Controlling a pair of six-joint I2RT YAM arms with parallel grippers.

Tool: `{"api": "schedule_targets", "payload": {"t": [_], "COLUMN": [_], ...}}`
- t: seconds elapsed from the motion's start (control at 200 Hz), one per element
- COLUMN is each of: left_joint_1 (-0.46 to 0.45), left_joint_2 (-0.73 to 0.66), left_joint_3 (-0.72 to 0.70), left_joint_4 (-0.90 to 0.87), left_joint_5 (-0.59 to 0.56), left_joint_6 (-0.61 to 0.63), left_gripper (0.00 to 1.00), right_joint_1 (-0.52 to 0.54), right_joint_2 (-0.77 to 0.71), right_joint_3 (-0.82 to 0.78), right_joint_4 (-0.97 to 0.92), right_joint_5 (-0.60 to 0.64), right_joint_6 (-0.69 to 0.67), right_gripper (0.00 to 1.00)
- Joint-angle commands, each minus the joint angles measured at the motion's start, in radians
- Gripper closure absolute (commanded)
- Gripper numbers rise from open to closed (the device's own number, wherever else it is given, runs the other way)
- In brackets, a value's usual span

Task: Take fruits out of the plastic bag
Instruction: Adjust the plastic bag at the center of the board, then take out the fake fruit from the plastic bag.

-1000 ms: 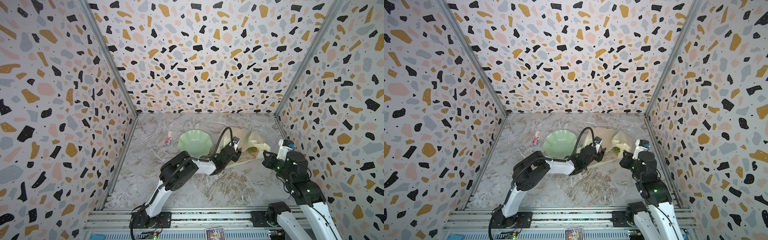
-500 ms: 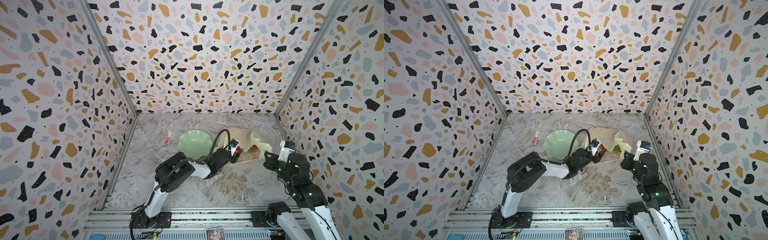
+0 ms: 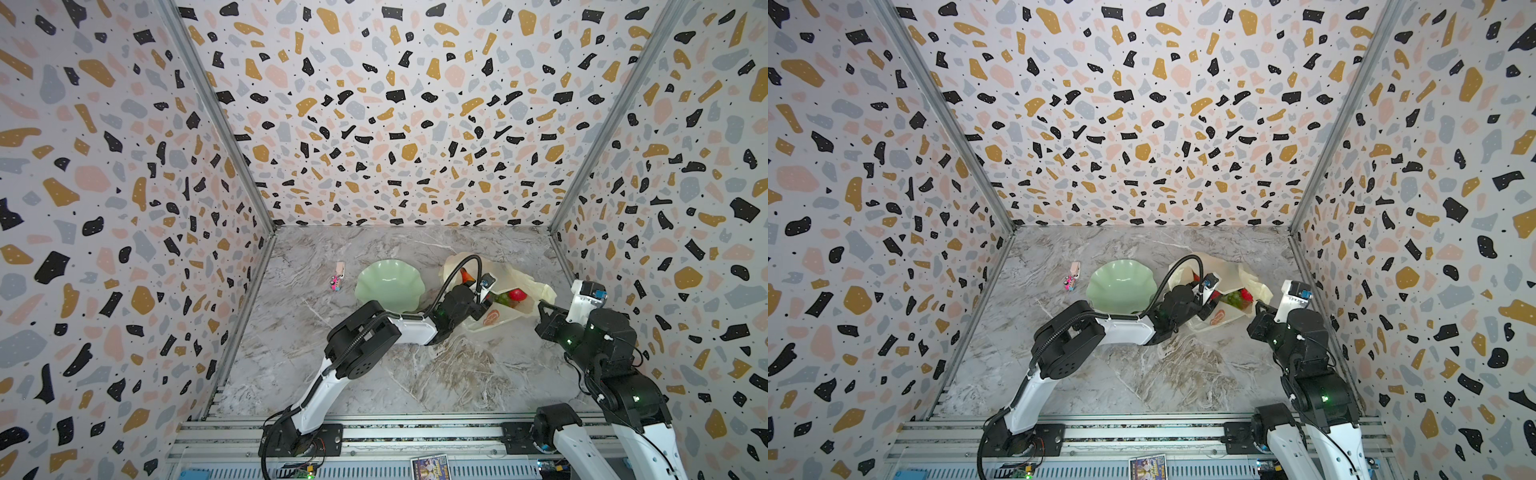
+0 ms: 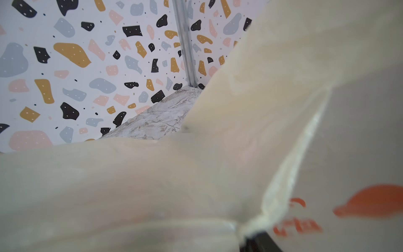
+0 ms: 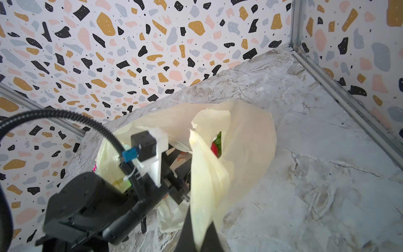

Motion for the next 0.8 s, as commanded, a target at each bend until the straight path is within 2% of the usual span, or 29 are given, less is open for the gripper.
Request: {"api": "schedule_targets", "payload": {"t": [0.0,0.19,0.365,0.566,0.796], "left_joint_1": [0.005,0.006,0.007,0.011,0.023], "left_joint_2": [0.059,0.148,0.248,0.266,0.288], "left_joint_3": [0.116,0.336,0.557,0.582,0.57], "left_joint_4": [-0.115,-0.23,-0.416,-0.554,-0.561], "left_joint_5": [-0.049,-0.107,-0.143,-0.128,-0.091], "left_joint_6": [-0.072,-0.145,-0.245,-0.313,-0.355], "left_gripper": [0.42,0.37,0.34,0.32,0.33], "right_joint_1": [0.005,0.005,0.005,0.005,0.005], "right_joint_2": [-0.046,-0.114,-0.15,-0.162,-0.177], "right_joint_3": [-0.052,-0.121,-0.154,-0.18,-0.201], "right_joint_4": [-0.042,-0.091,-0.104,-0.1,-0.093], "right_joint_5": [-0.052,-0.086,-0.091,-0.108,-0.12], "right_joint_6": [0.038,0.074,0.073,0.066,0.072], "right_gripper": [1.0,1.0,1.0,1.0,1.0]}}
